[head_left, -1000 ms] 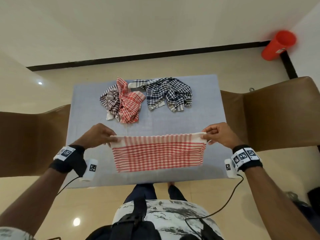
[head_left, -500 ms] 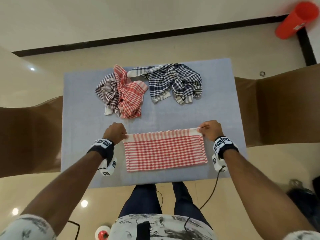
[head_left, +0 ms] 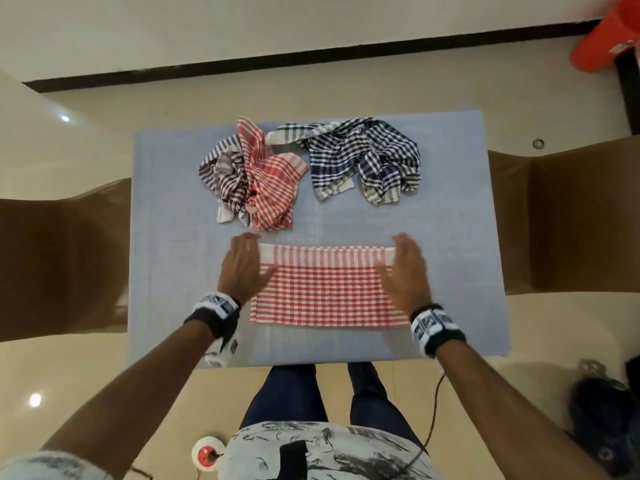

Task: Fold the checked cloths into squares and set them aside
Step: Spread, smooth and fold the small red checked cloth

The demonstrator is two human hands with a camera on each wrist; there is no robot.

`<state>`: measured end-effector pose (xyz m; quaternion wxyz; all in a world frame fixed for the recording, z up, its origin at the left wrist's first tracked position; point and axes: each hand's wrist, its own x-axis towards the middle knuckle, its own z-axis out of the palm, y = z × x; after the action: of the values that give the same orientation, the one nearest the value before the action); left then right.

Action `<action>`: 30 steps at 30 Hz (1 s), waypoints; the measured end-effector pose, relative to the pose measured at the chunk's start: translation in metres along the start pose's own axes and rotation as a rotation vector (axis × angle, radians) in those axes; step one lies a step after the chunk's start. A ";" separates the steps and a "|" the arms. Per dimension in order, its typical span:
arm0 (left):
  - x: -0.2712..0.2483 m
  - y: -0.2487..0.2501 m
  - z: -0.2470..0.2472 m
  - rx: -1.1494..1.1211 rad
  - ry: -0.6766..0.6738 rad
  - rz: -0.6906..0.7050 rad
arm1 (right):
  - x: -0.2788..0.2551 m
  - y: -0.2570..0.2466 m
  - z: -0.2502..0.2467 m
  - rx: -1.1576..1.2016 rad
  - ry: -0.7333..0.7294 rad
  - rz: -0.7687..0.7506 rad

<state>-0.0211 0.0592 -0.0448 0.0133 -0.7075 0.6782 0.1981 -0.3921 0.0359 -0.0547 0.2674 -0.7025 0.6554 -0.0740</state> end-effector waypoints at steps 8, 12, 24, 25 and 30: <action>-0.075 0.070 0.094 -0.043 0.027 0.392 | -0.072 -0.065 0.110 -0.220 -0.313 -0.300; -0.073 0.057 0.108 0.035 -0.014 0.356 | -0.071 -0.028 0.109 -0.269 -0.277 -0.383; -0.091 0.015 0.085 -0.121 0.103 -0.085 | -0.066 0.053 0.040 -0.170 -0.086 0.049; -0.087 0.023 0.085 -0.113 0.118 -0.028 | -0.058 0.038 0.040 -0.155 -0.082 -0.004; -0.049 0.092 0.098 -0.096 0.026 0.290 | -0.014 -0.039 0.077 -0.206 -0.240 -0.276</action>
<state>-0.1356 0.1267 -0.0975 -0.0582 -0.6047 0.7629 0.2211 -0.3243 0.0710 -0.0977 0.2577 -0.8131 0.5204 0.0417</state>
